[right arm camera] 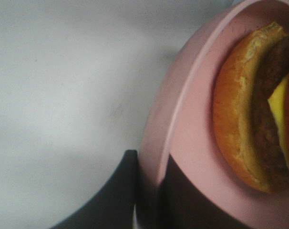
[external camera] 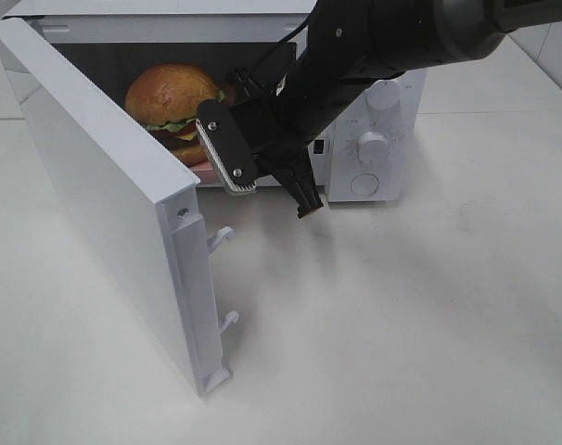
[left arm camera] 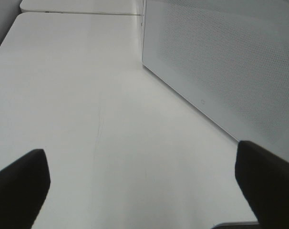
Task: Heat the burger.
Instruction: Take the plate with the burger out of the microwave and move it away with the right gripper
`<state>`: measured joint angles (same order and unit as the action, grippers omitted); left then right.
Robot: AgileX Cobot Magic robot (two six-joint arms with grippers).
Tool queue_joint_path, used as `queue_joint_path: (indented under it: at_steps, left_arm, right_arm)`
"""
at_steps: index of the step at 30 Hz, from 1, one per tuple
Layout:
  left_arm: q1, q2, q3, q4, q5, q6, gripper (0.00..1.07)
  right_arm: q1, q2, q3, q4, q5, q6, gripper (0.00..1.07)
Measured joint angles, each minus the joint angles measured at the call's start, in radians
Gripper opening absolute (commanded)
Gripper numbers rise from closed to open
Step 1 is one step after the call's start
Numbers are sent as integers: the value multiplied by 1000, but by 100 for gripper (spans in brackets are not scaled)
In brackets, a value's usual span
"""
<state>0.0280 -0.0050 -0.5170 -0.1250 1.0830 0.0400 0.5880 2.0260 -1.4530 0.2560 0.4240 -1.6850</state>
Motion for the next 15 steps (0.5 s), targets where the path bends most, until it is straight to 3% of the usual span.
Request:
queue_joint_path:
  at_steps: [15]
  left_arm:
    - [0, 0, 0, 0, 0, 0, 98]
  right_arm:
    - [1, -129, 177, 24, -42, -36, 0]
